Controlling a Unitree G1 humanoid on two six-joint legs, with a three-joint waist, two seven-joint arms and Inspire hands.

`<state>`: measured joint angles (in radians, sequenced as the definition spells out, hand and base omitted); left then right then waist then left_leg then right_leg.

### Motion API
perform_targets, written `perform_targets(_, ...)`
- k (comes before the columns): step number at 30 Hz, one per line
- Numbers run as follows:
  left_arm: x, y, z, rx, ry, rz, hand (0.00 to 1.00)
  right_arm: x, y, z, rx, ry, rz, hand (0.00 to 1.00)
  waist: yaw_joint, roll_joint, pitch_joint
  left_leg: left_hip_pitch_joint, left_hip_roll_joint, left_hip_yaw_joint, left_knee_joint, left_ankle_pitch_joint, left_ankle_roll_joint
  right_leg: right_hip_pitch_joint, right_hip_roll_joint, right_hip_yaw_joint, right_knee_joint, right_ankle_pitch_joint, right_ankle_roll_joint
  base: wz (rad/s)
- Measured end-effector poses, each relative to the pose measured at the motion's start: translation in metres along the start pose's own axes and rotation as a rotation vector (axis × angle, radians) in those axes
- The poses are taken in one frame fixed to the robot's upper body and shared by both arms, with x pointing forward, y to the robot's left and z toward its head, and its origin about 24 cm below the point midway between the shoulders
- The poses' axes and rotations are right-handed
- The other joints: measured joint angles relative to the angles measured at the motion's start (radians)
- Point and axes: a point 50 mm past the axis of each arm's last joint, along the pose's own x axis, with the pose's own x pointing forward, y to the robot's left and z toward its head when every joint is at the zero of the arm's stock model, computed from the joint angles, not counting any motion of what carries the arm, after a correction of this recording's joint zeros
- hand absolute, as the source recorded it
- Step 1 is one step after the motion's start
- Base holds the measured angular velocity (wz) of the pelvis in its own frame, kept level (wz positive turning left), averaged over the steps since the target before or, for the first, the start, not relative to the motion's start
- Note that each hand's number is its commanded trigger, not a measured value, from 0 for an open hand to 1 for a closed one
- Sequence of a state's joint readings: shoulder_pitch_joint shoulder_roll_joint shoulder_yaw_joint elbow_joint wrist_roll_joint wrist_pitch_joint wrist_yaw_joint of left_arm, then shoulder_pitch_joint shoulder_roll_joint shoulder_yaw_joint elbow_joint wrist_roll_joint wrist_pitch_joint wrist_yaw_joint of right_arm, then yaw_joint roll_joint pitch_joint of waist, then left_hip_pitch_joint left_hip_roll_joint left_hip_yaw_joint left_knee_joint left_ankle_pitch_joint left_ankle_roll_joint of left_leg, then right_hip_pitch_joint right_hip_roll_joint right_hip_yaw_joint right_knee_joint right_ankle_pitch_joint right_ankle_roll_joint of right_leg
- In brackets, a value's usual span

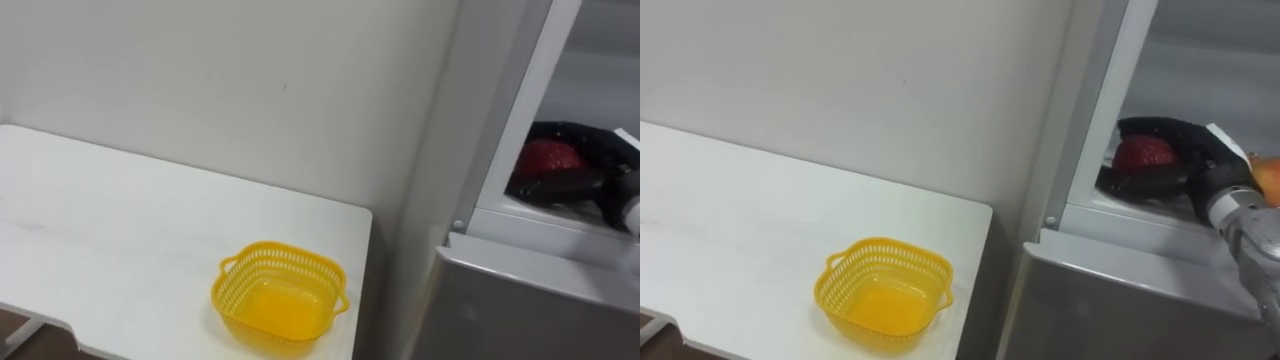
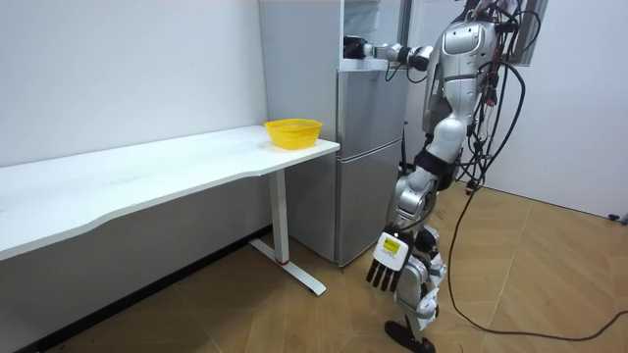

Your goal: Retrieve from the upper fridge

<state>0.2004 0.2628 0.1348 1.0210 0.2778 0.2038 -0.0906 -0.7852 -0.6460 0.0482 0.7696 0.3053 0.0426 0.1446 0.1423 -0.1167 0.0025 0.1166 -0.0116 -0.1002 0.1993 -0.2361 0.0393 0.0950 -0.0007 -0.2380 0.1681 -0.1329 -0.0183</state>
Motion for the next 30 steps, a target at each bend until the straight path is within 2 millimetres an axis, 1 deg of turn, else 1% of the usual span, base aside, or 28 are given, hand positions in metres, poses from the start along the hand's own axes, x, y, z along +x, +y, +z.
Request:
perform_targets(5, 0.000, -0.001, 0.000, 0.004, 0.007, -0.002, 0.00, -0.001, -0.008, 0.000, 0.033, -0.004, -0.044, 1.00, 0.006, 0.004, 0.0017, 0.001, 0.005, -0.004, -0.002, -0.002, -0.003, 0.002, 0.004, -0.009, -0.001, 0.000, 0.000, 0.05)
perform_targets(11, 0.000, -0.002, 0.002, 0.017, 0.004, -0.005, 0.00, -0.001, -0.008, 0.001, 0.035, -0.013, -0.049, 1.00, 0.009, 0.005, 0.0016, 0.017, 0.015, 0.000, -0.012, -0.001, -0.003, 0.009, 0.009, -0.009, -0.002, -0.001, 0.001, 0.00)
perform_targets(19, 0.001, 0.000, 0.012, 0.007, -0.023, 0.006, 0.00, -0.001, -0.007, 0.002, 0.050, -0.021, -0.067, 1.00, 0.006, 0.004, 0.0011, 0.017, 0.015, 0.000, -0.012, -0.001, -0.003, 0.010, 0.008, -0.009, -0.002, -0.001, 0.001, 0.00)
perform_targets(22, 0.001, 0.000, 0.014, 0.030, -0.037, 0.010, 0.00, 0.000, -0.005, 0.007, 0.065, -0.043, -0.068, 1.00, 0.005, 0.008, 0.0025, 0.015, 0.015, 0.004, -0.013, -0.002, -0.003, 0.006, 0.009, -0.007, -0.002, -0.001, 0.001, -0.05)
perform_targets(25, 0.001, 0.000, 0.014, 0.037, -0.042, 0.010, 0.00, -0.006, 0.001, 0.012, 0.083, -0.088, -0.051, 1.00, 0.002, 0.017, 0.0003, 0.013, 0.015, 0.011, -0.013, -0.002, -0.004, 0.004, 0.010, -0.005, -0.002, -0.001, 0.001, -0.04)
perform_targets(26, 0.001, 0.000, 0.014, 0.037, -0.046, 0.010, 0.00, -0.008, 0.004, 0.016, 0.079, -0.112, -0.036, 1.00, -0.001, 0.021, -0.0022, 0.013, 0.015, 0.013, -0.013, -0.002, -0.004, 0.004, 0.010, -0.004, -0.002, -0.001, 0.001, -0.05)
perform_targets(28, 0.001, -0.001, 0.016, 0.039, -0.056, 0.010, 0.00, -0.011, 0.008, 0.022, 0.070, -0.148, -0.016, 1.00, -0.003, 0.035, -0.0050, 0.014, 0.015, 0.020, -0.014, -0.002, -0.004, 0.002, 0.011, 0.006, -0.002, -0.001, 0.001, -0.09)
perform_targets(30, 0.000, -0.001, 0.013, 0.040, -0.065, 0.021, 0.00, -0.019, 0.019, 0.031, 0.058, -0.212, 0.004, 1.00, -0.002, 0.053, -0.0108, 0.016, 0.015, 0.033, -0.019, -0.002, -0.004, -0.004, 0.014, 0.025, -0.002, -0.001, 0.001, -0.15)
